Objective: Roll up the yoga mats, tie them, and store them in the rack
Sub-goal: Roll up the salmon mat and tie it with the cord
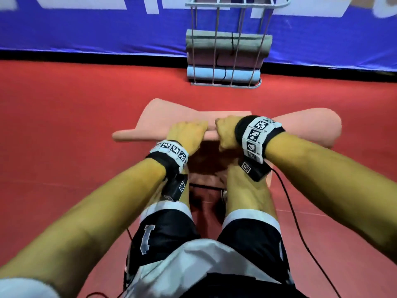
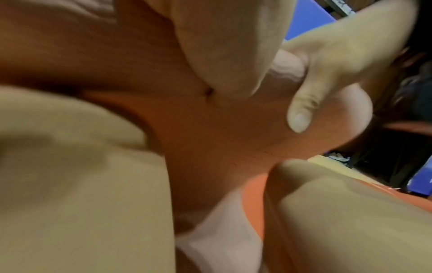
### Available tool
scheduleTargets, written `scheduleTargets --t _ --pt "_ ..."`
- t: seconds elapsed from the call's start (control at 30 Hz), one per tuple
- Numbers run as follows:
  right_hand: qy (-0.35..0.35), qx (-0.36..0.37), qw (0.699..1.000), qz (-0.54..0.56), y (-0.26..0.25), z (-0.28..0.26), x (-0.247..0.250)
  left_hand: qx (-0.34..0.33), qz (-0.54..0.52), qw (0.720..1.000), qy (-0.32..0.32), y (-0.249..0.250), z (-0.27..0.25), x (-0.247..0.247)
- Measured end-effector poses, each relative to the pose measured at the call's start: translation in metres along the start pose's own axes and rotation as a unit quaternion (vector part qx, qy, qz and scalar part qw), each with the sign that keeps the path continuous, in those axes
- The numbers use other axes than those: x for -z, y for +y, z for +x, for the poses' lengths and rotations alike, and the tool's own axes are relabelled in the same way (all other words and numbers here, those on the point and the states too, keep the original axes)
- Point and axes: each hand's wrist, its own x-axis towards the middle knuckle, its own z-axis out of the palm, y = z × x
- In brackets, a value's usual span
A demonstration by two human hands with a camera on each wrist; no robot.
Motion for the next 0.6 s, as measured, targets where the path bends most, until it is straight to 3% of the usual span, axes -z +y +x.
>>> scheduleTargets --t 0.07,0.17,0.3,0.47,0.6 --pt "-0.001 -0.016 1.000 0.026 0.009 -0.009 0.022 -0.026 0.004 1.000 0.003 -0.001 0.019 0.029" --pt "0.004 -0.029 0.997 0.077 0.020 -0.026 0.019 -0.076 0.022 0.996 -0.041 0.009 0.025 0.047" --pt "0.047 -0.021 0.996 0.066 0.020 -0.042 -0.035 -0.102 0.049 0.987 -0.119 0.021 0.007 0.020" --pt "0.161 -0.022 0.987 -0.011 -0.006 -0.055 -0.085 -0.086 0.053 0.983 -0.155 0.024 -0.010 -0.001" --pt "0.122 -0.029 0.992 -0.008 -0.009 -0.050 -0.090 -0.081 -0.021 0.974 -0.213 0.027 -0.018 -0.012"
